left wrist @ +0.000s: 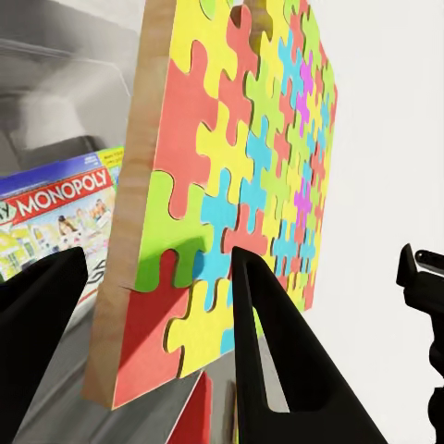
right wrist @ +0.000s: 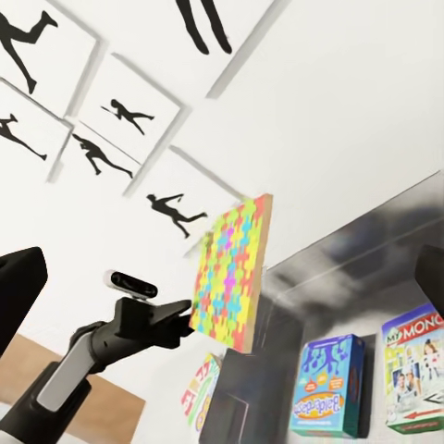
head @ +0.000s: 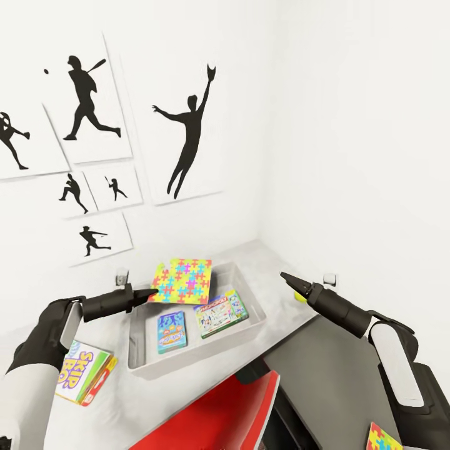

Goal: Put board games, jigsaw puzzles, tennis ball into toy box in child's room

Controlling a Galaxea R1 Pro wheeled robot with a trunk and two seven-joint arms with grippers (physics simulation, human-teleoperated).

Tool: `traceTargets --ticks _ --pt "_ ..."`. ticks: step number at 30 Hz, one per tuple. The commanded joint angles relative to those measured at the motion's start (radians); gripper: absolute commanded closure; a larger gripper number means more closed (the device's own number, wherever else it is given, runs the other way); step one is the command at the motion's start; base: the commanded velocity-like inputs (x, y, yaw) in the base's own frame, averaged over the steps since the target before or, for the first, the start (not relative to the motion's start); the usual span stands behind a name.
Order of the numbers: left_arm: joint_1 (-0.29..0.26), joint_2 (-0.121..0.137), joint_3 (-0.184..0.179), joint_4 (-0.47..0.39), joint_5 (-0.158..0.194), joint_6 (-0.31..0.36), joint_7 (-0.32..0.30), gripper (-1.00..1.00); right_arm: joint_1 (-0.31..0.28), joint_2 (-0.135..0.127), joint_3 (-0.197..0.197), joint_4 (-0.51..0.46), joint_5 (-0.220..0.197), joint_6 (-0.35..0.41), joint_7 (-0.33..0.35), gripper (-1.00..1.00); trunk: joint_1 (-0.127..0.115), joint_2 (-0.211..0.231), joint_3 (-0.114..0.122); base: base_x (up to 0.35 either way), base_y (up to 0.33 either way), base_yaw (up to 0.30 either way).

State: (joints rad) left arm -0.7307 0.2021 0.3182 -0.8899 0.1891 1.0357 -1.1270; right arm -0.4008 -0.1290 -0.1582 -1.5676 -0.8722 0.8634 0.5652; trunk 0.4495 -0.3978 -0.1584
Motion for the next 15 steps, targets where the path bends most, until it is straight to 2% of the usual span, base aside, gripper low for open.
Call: traceTargets --ticks 1,3,4,10,15 --pt "-0.001 -0.002 0.001 0.0 -0.001 0.005 0.002 1.0 -0.001 0.0 -0.001 0.0 0.0 0.006 0.002 -1.0 0.001 -0.002 -0.004 0.0 0.0 0.0" --pt "-0.001 -0.009 -0.003 0.0 -0.001 0.005 0.013 1.0 -0.001 -0.001 -0.001 0.0 0.0 0.006 0.002 -1.0 0.001 -0.002 -0.007 0.0 0.0 0.0" --pt "-0.001 -0.01 -0.006 0.0 0.0 0.006 0.061 1.0 -0.001 -0.001 -0.001 0.0 -0.001 0.006 0.002 -1.0 0.001 -0.002 -0.009 0.0 0.0 0.0" --pt "-0.001 -0.014 -0.045 0.0 0.002 0.008 0.065 1.0 -0.001 -0.001 -0.001 0.0 -0.001 0.006 0.002 -1.0 0.001 -0.002 -0.018 0.0 0.0 0.0" --pt "-0.001 -0.015 -0.06 0.006 0.003 0.01 0.066 1.0 -0.001 -0.001 -0.001 0.0 0.0 0.006 0.003 -1.0 0.001 -0.002 -0.027 0.0 0.0 0.0"
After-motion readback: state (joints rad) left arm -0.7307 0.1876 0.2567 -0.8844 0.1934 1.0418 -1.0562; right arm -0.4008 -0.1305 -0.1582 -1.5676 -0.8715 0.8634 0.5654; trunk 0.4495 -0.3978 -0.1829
